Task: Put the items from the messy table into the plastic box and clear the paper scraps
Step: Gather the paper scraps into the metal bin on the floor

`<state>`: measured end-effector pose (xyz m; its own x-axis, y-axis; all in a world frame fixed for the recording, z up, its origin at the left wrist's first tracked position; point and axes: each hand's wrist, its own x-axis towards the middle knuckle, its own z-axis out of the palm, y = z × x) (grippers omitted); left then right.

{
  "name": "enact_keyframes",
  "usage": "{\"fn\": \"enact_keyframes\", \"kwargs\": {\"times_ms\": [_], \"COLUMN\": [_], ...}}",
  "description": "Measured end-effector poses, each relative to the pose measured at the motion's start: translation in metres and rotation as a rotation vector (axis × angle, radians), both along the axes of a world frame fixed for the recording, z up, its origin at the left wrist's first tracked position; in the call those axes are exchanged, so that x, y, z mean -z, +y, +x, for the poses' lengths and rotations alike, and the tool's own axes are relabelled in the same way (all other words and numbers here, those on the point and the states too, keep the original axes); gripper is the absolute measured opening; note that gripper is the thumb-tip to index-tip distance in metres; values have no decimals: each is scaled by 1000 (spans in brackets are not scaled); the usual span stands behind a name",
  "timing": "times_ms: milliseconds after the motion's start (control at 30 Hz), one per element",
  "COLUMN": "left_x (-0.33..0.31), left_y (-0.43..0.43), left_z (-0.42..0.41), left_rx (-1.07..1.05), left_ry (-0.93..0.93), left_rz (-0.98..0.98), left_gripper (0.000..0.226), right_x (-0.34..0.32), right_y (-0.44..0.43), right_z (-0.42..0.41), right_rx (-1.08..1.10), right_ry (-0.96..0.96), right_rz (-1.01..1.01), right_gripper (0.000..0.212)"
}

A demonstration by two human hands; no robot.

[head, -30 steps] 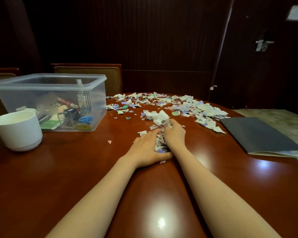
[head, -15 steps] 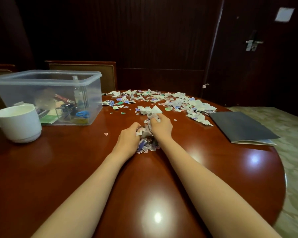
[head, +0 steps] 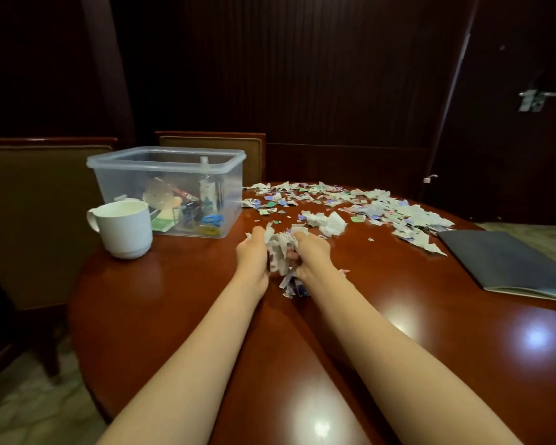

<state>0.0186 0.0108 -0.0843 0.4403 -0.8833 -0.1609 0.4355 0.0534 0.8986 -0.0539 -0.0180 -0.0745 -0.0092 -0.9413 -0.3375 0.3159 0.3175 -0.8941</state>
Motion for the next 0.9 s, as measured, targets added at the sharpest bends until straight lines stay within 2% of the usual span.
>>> {"fn": "enact_keyframes", "kwargs": {"times_ms": [100, 200, 267, 433, 600, 800, 900], "left_x": [-5, 1, 0, -6, -8, -12, -11], "left_y": [3, 6, 11, 24, 41, 72, 89], "left_z": [15, 30, 38, 59, 92, 127, 149], "left_rx": [-21, -26, -33, -83, -172, -305, -348], "left_ry": [196, 272, 312, 283, 270, 259, 267], "left_rz": [-31, -36, -52, -46, -65, -113, -107], "left_gripper": [17, 25, 21, 22, 18, 15, 24], "right_x": [1, 4, 4, 8, 4, -1, 2], "right_y": [7, 14, 20, 34, 53, 80, 91], "right_z": [13, 23, 32, 69, 102, 145, 170], "right_rx": [-15, -52, -78, -100, -179, -262, -304], "right_ry": [-6, 4, 4, -23, -80, -151, -161], "right_rz": [-9, -24, -64, -98, -89, -75, -63], "right_gripper": [16, 24, 27, 25, 13, 25, 28]}}
